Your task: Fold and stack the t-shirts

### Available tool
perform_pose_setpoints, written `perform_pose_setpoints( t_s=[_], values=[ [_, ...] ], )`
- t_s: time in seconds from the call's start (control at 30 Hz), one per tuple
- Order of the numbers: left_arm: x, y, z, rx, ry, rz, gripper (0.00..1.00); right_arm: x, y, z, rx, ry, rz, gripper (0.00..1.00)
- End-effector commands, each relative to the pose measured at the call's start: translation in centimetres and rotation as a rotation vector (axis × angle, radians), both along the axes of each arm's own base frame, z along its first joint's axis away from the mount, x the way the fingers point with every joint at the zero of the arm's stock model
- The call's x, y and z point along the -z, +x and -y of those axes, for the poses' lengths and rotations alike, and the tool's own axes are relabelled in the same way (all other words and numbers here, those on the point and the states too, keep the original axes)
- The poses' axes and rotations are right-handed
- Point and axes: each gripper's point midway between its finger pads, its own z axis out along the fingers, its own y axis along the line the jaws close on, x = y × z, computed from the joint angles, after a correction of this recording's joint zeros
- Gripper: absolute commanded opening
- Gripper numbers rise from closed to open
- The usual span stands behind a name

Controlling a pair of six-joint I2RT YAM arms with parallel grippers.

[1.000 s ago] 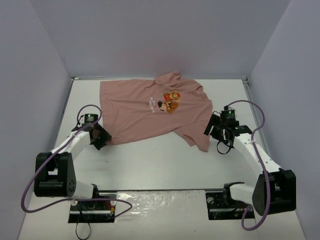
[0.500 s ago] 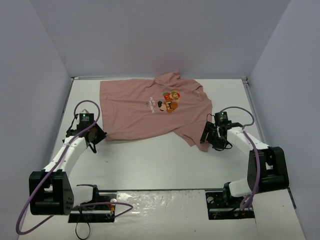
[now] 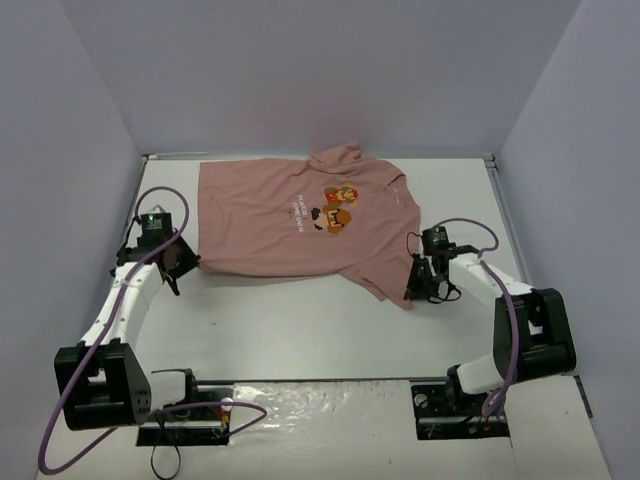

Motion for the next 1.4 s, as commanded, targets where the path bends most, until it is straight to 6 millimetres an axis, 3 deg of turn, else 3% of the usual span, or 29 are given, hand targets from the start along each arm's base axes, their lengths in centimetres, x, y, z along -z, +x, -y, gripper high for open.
perform_pose_setpoints(
  t_s=[0.0, 0.03, 0.13, 0.27, 0.33, 0.43, 0.57, 0.7, 0.83, 0.97, 1.07, 1.13, 1.23, 1.37],
  values=[
    [-6.5, 2.3, -0.6, 0.063, 0.058, 0.124, 0.0, -9.4, 4.7, -2.5, -0.027, 0.075, 0.18, 0.04],
    [-7.3, 2.5, -0.6, 0.071, 0.06, 0.14, 0.0, -12.6, 6.1, -3.0, -0.023, 0.103, 0.254, 0.04],
    [-7.8, 2.9, -0.4, 0.074, 0.05, 0.152, 0.0, -15.3, 6.4, -3.6, -0.003, 0.148, 0.279, 0.04],
    [-5.3, 1.8, -0.2, 0.076, 0.035, 0.107, 0.0, -11.9, 4.1, -2.9, 0.016, 0.122, 0.182, 0.03],
    [-3.7, 0.8, 0.1, 0.077, 0.022, 0.077, 0.0, -8.3, 1.7, -1.9, 0.043, 0.075, 0.094, 0.03],
    [-1.6, -0.7, 0.4, 0.079, 0.007, 0.035, 0.0, -4.9, -1.2, -0.4, 0.072, 0.012, 0.018, 0.02],
    [-0.5, -1.9, 0.5, 0.086, 0.006, 0.014, 0.0, -3.4, -3.5, -0.4, 0.067, 0.024, -0.033, 0.02],
    [-1.4, -1.5, 0.5, 0.1, 0.014, 0.038, 0.0, -4.8, -2.9, -1.1, 0.053, 0.061, 0.005, 0.02],
    [-3.5, -0.2, 0.7, 0.117, 0.011, 0.087, 0.0, -7.8, -0.3, -2.4, 0.044, 0.112, 0.075, 0.03],
    [-3.8, 0.0, 0.8, 0.121, 0.002, 0.089, 0.0, -6.9, -0.1, -1.3, 0.076, 0.052, 0.068, 0.0],
    [-1.9, -1.4, 1.1, 0.108, -0.019, 0.045, 0.0, -5.0, -1.7, 0.1, 0.115, -0.006, 0.038, 0.0],
    [-0.7, -2.7, 1.2, 0.09, -0.034, 0.015, 0.0, -5.1, -2.3, 0.5, 0.139, -0.013, 0.053, 0.0],
    [0.2, -4.5, 1.4, 0.071, -0.047, -0.015, 0.0, -6.2, -2.6, 0.9, 0.173, -0.014, 0.097, 0.0],
    [-0.6, -5.7, 1.3, 0.058, -0.039, -0.002, 0.0, -8.5, -2.4, 1.1, 0.195, -0.023, 0.151, 0.0]
  ],
)
